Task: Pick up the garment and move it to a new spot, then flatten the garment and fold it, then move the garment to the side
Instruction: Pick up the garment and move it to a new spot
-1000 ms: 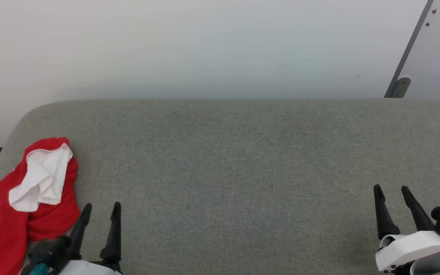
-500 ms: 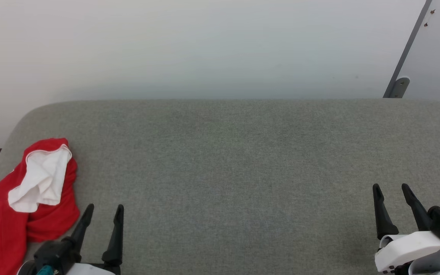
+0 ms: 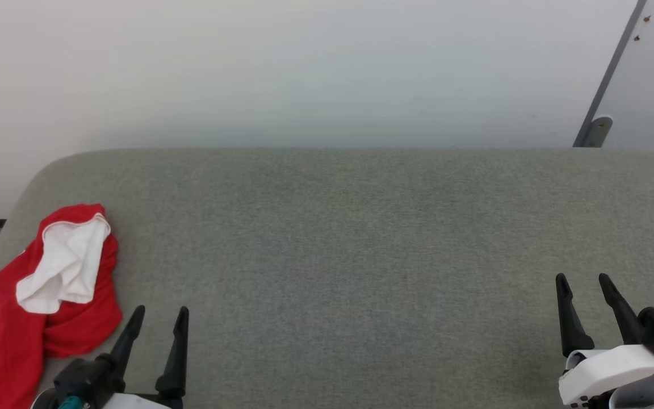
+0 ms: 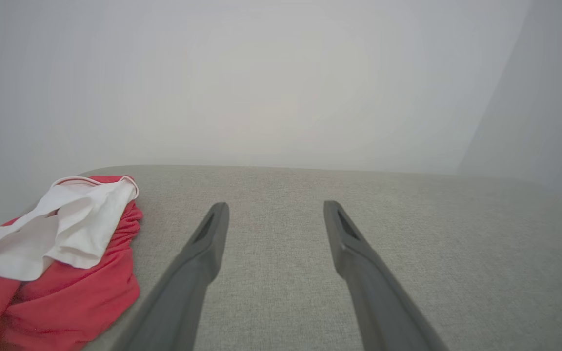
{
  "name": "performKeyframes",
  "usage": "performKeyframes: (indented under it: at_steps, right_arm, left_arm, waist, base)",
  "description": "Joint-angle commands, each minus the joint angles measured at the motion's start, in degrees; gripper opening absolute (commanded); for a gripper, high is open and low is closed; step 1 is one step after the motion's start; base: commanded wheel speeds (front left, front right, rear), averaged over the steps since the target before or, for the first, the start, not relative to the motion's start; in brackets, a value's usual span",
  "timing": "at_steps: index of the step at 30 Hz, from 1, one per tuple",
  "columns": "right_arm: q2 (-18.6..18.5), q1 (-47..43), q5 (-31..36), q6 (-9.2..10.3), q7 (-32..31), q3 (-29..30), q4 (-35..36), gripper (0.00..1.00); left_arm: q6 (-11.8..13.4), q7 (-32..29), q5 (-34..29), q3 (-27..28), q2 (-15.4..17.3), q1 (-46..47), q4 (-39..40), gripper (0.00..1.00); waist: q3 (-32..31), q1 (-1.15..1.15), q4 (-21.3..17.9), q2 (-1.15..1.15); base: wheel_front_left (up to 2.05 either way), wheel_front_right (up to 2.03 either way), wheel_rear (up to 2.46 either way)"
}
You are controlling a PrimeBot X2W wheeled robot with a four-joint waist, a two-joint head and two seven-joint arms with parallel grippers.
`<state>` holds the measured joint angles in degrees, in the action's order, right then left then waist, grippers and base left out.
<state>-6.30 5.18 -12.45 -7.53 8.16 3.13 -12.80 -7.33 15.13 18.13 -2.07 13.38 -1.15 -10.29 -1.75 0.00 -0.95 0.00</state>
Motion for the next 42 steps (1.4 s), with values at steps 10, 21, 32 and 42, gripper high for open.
performKeyframes:
  at_steps: [10, 21, 32, 42]
  right_arm:
    - [-0.2, -1.1, -1.2, 0.08, -0.6, -2.2, 0.3, 1.00]
    - [-0.7, -0.9, -3.1, 0.08, -0.9, -6.7, -0.6, 1.00]
    - [-0.4, -0.2, -4.4, 0.08, -0.6, -10.5, -1.8, 1.00]
    - [-0.9, 0.2, -4.4, 0.08, -0.8, -10.3, -1.9, 1.00]
  left_arm:
    - [0.7, 0.0, 0.8, 1.8, -0.7, 0.1, -1.0, 1.00]
    - [2.5, -0.4, 1.8, 4.1, 0.4, -1.6, -0.5, 1.00]
    - [3.3, -1.3, 2.9, 5.7, 2.3, -3.2, 1.6, 1.00]
    - [2.8, -3.6, 6.2, 7.0, 3.5, -0.3, 1.5, 1.00]
  waist:
    - [-1.8, 0.00, 5.8, 0.00]
    - [-4.3, 0.00, 15.3, 0.00]
    - [-5.2, 0.00, 20.4, 0.00]
    - [-3.4, 0.00, 19.3, 0.00]
  base:
    - [0.00, 0.00, 0.00]
    - [0.00, 0.00, 0.00]
    - [0.00, 0.00, 0.00]
    - [0.00, 0.00, 0.00]
